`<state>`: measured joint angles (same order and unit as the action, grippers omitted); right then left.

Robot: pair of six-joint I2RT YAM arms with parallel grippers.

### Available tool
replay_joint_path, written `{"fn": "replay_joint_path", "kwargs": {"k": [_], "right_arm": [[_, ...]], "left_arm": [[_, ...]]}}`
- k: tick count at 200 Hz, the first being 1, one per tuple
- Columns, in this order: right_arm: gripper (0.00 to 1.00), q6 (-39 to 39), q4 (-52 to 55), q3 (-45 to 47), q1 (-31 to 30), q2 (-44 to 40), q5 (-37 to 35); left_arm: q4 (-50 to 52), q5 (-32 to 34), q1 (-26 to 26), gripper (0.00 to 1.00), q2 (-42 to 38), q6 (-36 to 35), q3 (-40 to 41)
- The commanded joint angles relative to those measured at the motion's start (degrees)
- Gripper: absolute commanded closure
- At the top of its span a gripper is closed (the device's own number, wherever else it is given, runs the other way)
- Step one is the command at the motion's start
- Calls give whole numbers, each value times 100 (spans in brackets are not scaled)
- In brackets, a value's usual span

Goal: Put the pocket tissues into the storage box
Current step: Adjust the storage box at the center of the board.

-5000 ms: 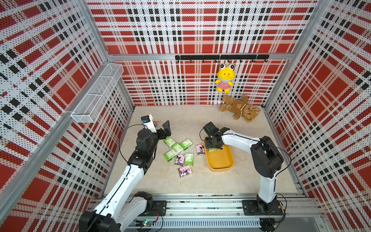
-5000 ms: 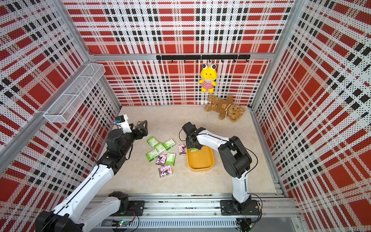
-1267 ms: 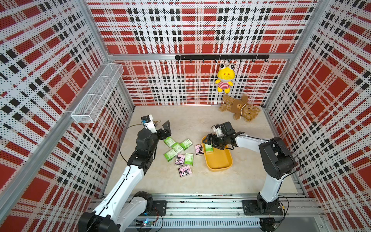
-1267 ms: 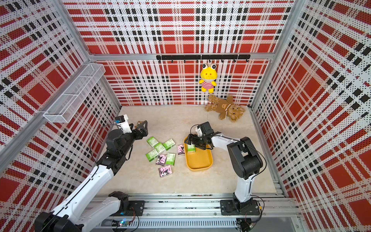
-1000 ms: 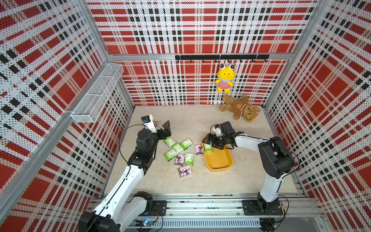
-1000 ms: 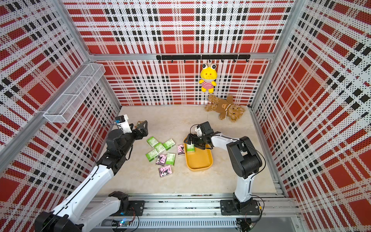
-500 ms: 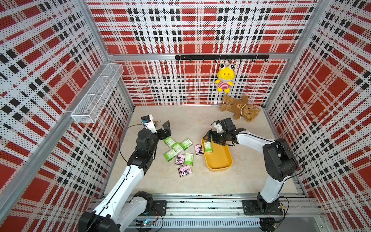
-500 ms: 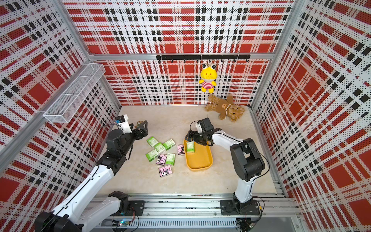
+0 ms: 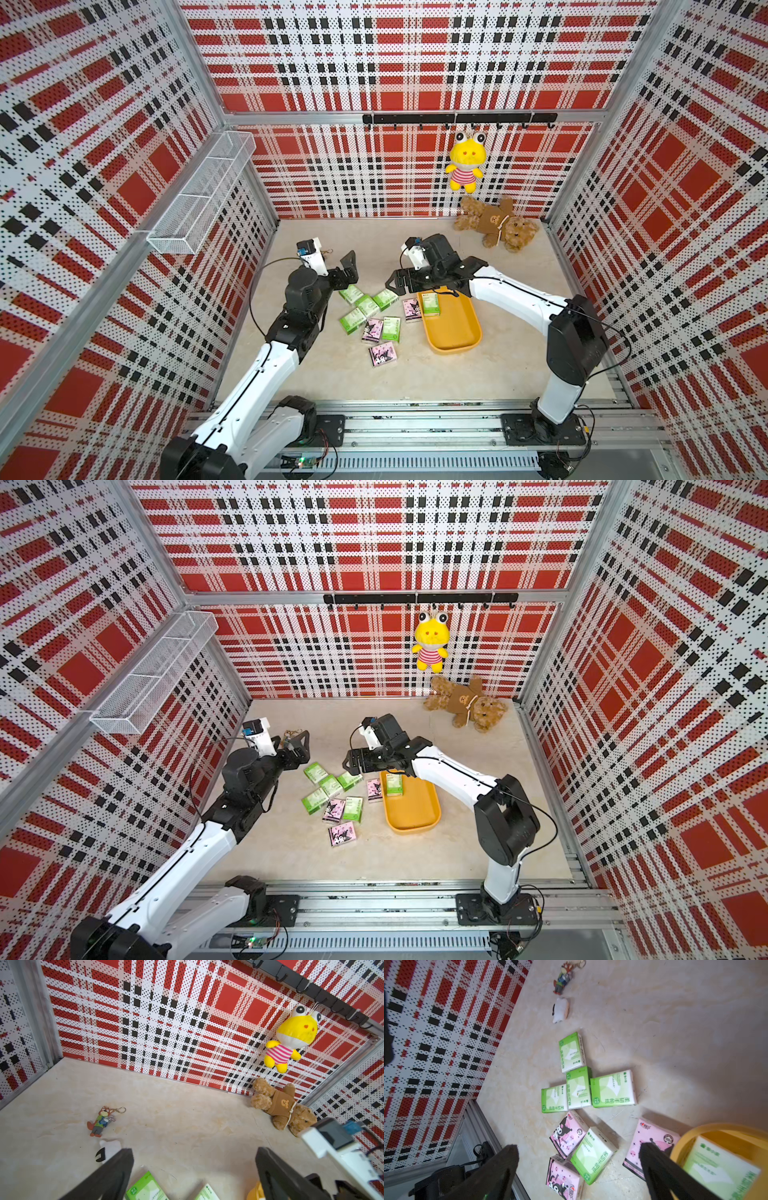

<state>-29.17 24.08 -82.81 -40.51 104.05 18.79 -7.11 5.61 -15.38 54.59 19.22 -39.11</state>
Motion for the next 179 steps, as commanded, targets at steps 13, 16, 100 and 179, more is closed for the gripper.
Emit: {"fn": "replay_joint_path", "kwargs": {"k": [13,16,100,179], "right_arm": [[1,-15,480,-330,-120,536,-279],[1,-11,535,-365,-130,563,-312],[0,-21,1173,-280,-168,645,-867],[0,78,1716,-441,-192,887,-1390]], "left_arm": [[8,81,-27,1,-177,3,-9],[8,86,-27,1,-181,3,-9],[17,100,-27,1,-213,-32,88],[17,107,-27,1,-176,-85,70]]}}
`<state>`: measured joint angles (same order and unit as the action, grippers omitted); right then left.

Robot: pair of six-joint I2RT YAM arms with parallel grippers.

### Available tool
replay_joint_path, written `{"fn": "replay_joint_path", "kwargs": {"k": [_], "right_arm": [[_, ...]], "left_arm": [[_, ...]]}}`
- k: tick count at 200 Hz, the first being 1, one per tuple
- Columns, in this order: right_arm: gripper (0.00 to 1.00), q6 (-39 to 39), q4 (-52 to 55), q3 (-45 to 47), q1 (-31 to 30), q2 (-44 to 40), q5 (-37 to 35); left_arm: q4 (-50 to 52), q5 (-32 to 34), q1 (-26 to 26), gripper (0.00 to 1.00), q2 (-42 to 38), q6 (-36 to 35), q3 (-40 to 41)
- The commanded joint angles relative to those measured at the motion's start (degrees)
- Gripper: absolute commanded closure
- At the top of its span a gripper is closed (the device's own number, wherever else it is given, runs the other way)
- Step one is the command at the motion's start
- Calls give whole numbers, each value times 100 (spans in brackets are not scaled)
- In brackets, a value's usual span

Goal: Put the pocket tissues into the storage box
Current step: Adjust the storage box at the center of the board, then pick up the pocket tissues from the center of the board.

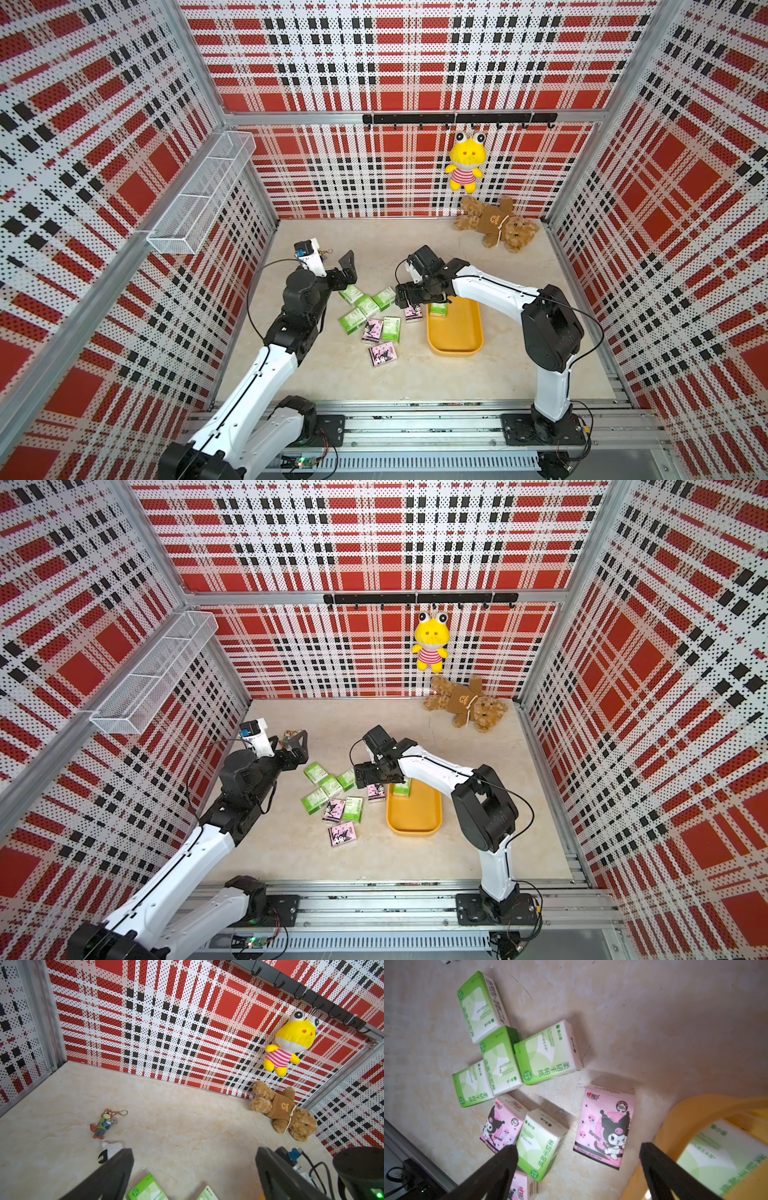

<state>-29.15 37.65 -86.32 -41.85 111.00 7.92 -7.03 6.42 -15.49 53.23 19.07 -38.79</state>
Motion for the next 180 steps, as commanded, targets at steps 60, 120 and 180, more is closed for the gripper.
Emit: {"fn": "replay_joint_path", "kwargs": {"k": [60,120,180], "right_arm": [[0,90,727,-720,-269,674,-623],[0,-165,844,-866,-289,975,-883],[2,-214,937,-1000,-287,1193,-959]], "left_arm": [[8,2,-20,1,12,-87,-13],[78,69,-7,1,-28,-184,-42],[70,68,-8,1,-12,-184,-24]]}}
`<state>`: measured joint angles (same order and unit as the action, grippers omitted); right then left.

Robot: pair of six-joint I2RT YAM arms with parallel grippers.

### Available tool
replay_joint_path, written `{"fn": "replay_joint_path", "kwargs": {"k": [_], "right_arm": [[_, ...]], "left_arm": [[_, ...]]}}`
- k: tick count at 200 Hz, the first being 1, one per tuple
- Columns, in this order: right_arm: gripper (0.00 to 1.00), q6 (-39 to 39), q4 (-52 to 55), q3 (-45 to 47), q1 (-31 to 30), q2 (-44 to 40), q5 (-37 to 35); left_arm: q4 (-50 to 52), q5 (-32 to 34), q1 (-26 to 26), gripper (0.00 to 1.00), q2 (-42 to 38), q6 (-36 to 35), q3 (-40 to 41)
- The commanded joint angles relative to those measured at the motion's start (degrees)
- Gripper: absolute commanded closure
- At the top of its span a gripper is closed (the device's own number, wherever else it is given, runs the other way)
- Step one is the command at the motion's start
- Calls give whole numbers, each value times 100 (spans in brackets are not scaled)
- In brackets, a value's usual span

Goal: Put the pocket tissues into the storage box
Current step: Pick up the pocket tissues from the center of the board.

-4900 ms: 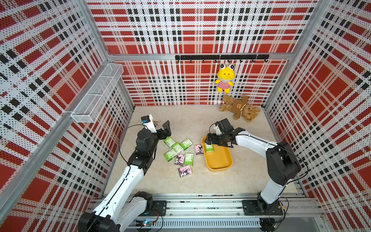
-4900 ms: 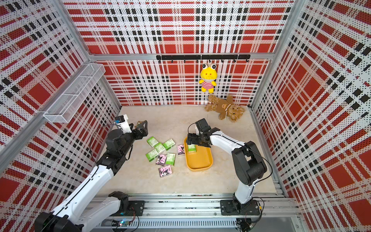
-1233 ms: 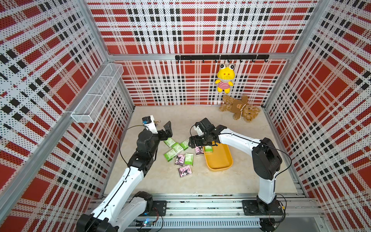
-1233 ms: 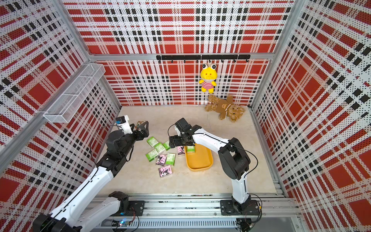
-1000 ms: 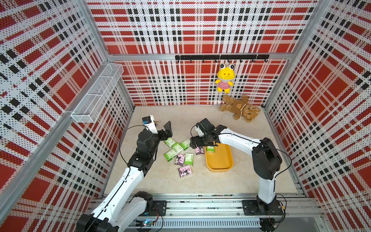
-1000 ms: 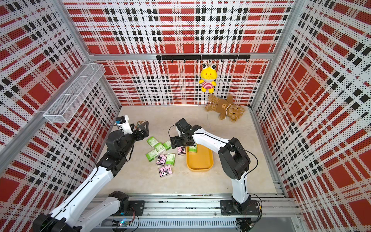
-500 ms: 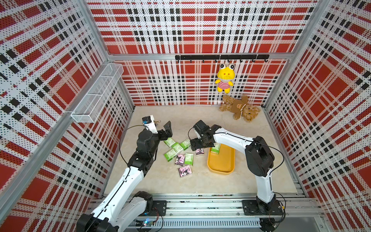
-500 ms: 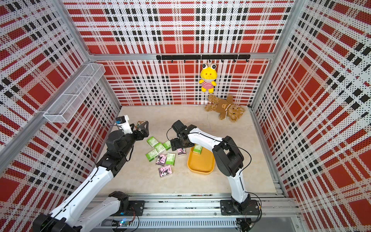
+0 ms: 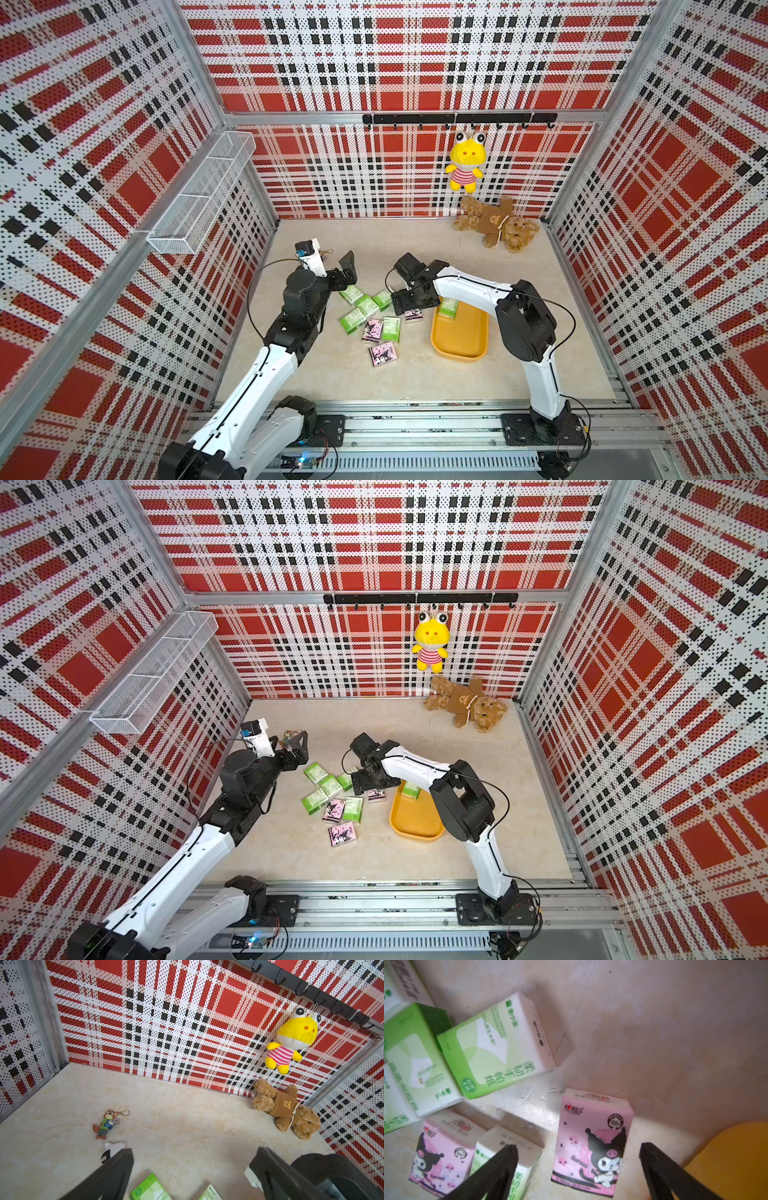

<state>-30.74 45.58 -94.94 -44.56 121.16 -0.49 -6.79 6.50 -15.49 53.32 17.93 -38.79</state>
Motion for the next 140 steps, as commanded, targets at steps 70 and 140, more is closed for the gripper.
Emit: {"fn": "replay_joint_path", "kwargs": {"k": [70,140], "right_arm": [[26,-232,249,-372,-18,397,-150],[37,-172,399,-482,-35,478,-236]], "left_arm": [[55,82,8,1,-76,-78,46],[55,82,12,1,-85,-84,82]]}}
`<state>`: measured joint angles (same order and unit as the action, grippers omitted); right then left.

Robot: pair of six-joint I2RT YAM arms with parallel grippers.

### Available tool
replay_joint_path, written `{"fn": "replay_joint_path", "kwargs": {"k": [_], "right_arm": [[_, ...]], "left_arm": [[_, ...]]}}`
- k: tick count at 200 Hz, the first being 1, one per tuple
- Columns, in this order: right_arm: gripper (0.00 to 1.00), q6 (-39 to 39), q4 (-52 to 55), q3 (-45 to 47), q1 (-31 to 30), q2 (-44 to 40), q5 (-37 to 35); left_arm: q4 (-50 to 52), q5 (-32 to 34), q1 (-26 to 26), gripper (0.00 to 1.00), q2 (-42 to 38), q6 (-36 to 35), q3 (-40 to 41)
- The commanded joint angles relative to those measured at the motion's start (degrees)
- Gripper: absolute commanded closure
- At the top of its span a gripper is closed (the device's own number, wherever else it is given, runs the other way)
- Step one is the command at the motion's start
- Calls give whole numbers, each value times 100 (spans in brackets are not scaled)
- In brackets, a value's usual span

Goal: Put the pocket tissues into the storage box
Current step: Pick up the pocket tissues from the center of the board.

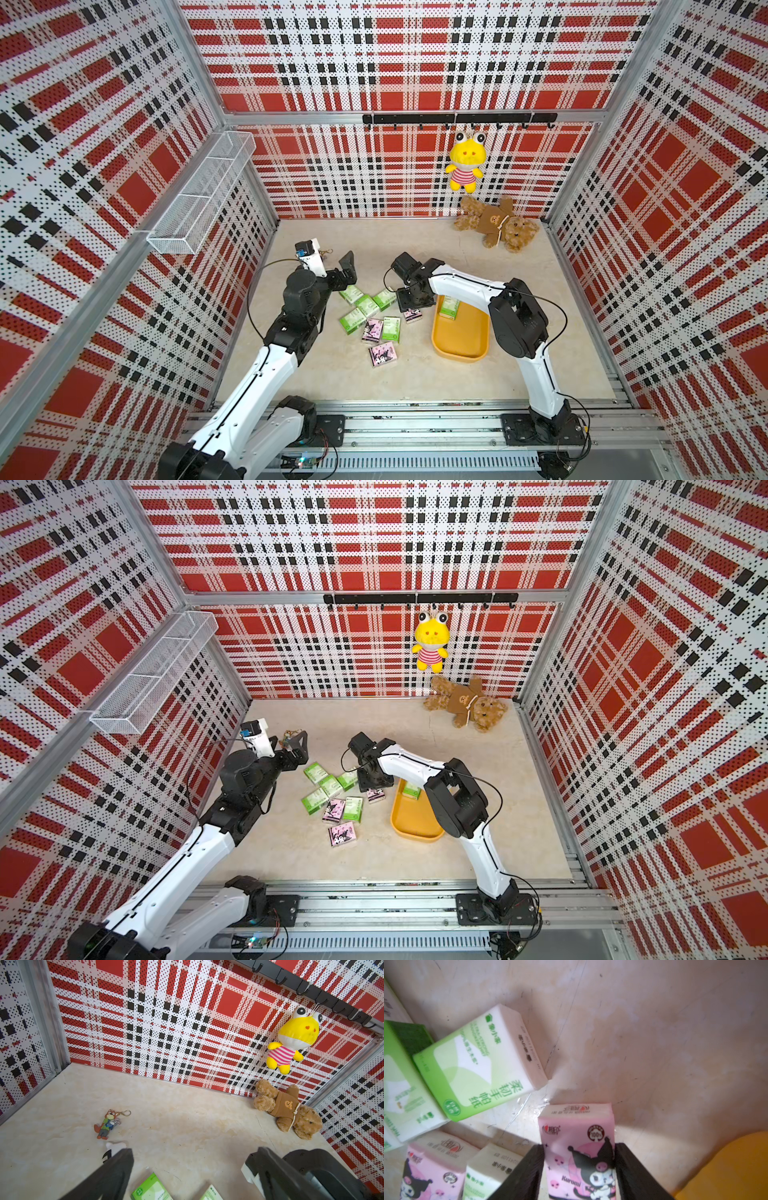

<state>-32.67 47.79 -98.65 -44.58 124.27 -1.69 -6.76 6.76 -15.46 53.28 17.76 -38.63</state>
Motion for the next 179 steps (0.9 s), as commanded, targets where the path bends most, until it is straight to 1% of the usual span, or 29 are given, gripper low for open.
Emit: {"fn": "replay_joint_path", "kwargs": {"k": [1,25,36,40,54,86,122,143,156,179], "right_arm": [[37,26,182,-111,-33,168,-114],[29,58,205,-102,-110,170,-170],[28,58,194,-92,-145,159,-200],[28,223,193,-86,-155,167,-200],[28,227,191,-93,-164,185,-204],[36,226,260,-127,-165,247,-306],[40,243,555,-434,-208,339,-607],[45,219,569,-497,-207,354,-571],[48,178,460,-464,-213,241,-476],[49,138,222,-488,-202,-141,-368]], "left_arm": [[52,59,9,1,-76,-68,66],[52,56,10,1,-87,-62,75],[53,59,12,1,-98,-61,84],[52,55,17,1,-98,-62,84],[52,50,16,1,-91,-53,92],[52,46,16,1,-75,-44,101],[27,41,15,1,-87,-30,134],[9,20,17,1,-79,-9,154],[9,31,14,1,-89,-14,154],[0,49,17,1,-92,-27,155]]}}
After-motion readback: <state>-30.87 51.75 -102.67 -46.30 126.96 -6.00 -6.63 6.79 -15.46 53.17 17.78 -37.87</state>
